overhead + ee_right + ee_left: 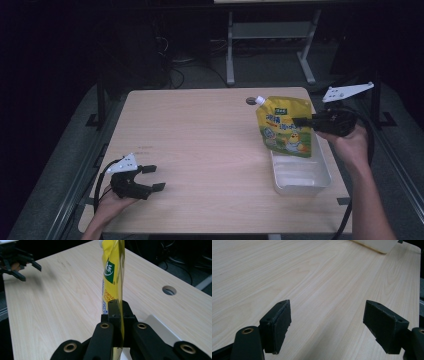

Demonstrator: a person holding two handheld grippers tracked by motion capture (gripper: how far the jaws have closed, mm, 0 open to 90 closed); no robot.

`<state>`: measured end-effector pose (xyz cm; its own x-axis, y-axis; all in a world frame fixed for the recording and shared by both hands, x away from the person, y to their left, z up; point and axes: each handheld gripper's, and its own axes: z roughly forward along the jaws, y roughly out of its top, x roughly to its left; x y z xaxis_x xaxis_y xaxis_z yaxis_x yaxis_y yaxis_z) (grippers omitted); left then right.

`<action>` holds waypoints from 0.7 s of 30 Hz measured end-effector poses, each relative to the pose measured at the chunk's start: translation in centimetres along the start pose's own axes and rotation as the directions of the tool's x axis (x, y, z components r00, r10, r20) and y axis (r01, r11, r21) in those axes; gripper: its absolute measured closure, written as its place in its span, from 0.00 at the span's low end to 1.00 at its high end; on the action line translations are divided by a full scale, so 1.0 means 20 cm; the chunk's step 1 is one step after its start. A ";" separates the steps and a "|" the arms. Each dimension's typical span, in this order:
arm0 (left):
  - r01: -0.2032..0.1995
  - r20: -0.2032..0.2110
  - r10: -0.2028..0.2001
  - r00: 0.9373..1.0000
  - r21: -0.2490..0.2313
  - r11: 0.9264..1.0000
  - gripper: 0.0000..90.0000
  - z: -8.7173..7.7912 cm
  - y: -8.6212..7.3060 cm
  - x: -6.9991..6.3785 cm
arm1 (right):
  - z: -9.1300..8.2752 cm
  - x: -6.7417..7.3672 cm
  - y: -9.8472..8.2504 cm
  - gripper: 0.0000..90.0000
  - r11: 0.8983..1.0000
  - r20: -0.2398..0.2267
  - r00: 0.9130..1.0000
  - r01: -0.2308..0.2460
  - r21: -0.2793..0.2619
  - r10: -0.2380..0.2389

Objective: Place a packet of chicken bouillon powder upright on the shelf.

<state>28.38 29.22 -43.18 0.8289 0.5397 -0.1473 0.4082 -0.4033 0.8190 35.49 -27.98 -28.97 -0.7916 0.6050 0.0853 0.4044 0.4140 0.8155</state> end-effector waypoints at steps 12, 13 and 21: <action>0.005 0.003 -0.005 1.000 0.001 1.000 0.24 0.01 0.00 0.00 | -0.03 -0.06 -0.06 1.00 1.000 0.032 0.999 -0.018 0.004 0.017; 0.005 0.003 -0.005 1.000 0.001 1.000 0.24 0.01 0.00 0.00 | -0.03 -0.06 -0.06 1.00 1.000 0.032 0.999 -0.018 0.004 0.017; 0.007 0.002 -0.007 1.000 0.003 1.000 0.24 0.01 0.00 0.00 | 0.00 -0.08 -0.12 1.00 0.999 0.053 0.998 -0.033 0.006 0.033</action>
<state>28.47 29.14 -43.37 0.8266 0.5412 -0.1544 0.4155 -0.4018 0.8160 35.80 -29.96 -31.00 -0.7524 0.6537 0.0814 0.4331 0.3977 0.8089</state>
